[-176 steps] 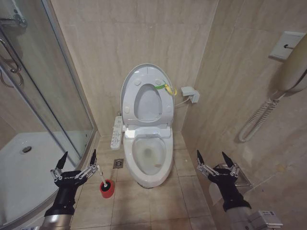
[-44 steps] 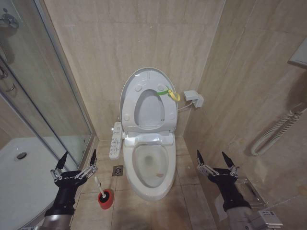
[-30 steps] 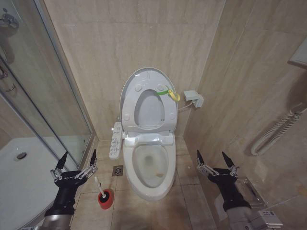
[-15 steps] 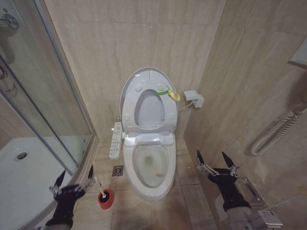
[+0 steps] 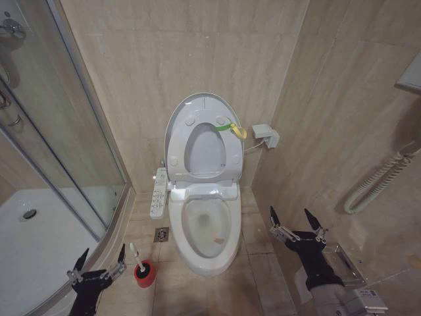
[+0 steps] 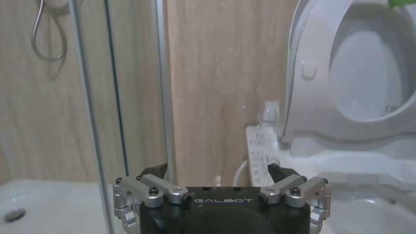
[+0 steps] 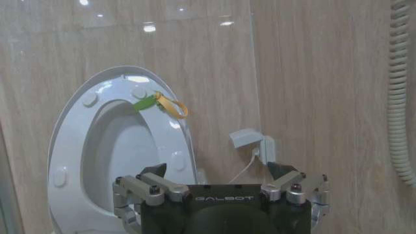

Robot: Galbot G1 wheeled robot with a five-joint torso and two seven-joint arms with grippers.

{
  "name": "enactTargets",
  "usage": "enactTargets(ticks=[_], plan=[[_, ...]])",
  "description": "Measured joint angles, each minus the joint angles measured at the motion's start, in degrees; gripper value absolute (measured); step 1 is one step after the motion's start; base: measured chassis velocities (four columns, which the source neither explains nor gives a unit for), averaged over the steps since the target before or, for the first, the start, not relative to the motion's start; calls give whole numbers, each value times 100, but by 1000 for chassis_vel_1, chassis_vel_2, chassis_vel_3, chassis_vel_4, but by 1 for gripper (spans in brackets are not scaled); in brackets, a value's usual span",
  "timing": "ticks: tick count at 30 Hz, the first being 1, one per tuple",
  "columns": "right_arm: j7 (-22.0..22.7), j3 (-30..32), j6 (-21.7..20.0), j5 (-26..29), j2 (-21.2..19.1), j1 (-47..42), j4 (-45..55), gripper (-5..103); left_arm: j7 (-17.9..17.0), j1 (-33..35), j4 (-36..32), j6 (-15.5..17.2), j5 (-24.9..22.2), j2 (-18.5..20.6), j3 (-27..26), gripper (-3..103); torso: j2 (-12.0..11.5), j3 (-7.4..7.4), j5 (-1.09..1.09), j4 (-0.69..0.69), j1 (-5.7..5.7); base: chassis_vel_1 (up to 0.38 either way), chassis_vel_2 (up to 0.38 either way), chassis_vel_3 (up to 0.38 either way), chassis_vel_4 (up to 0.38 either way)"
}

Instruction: Open the toilet lid, clean the toilet bowl with a toilet brush, close the toilet lid, and flush.

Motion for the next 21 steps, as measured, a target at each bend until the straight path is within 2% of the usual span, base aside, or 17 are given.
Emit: enactTargets(ticks=[1, 2, 4, 6, 7, 8, 11, 18, 21], plan=[[0, 0, 0, 0, 0, 0, 0, 100, 33, -59, 301, -306, -8, -4, 28, 100, 0, 0, 0, -1, 0, 0, 0, 0, 0], [0, 0, 0, 0, 0, 0, 0, 100, 33, -59, 301, -306, -8, -4, 28, 100, 0, 0, 0, -1, 0, 0, 0, 0, 0], [0, 0, 0, 0, 0, 0, 0, 100, 129, -161, 824, -748, -15, -6, 57, 100, 0, 0, 0, 0, 0, 0, 0, 0, 0], [0, 0, 0, 0, 0, 0, 0, 100, 206, -229, 1164, -1041, -62, 6, 81, 100, 0, 0, 0, 0, 0, 0, 0, 0, 0], [0, 0, 0, 0, 0, 0, 0, 100, 206, -229, 1164, -1041, -62, 6, 81, 100, 0, 0, 0, 0, 0, 0, 0, 0, 0], [0, 0, 0, 0, 0, 0, 0, 100, 272, -289, 1417, -1229, -61, 15, 89, 100, 0, 0, 0, 0, 0, 0, 0, 0, 0], [0, 0, 0, 0, 0, 0, 0, 100, 322, -446, 1955, -1483, -84, 40, 98, 100, 0, 0, 0, 0, 0, 0, 0, 0, 0], [0, 0, 0, 0, 0, 0, 0, 100, 261, -829, 2658, -1572, -437, 184, 108, 100, 0, 0, 0, -1, 0, 0, 0, 0, 0], [0, 0, 0, 0, 0, 0, 0, 100, 253, -1037, 2793, -1413, -626, 218, 102, 100, 0, 0, 1, 0, 0, 0, 0, 0, 0]])
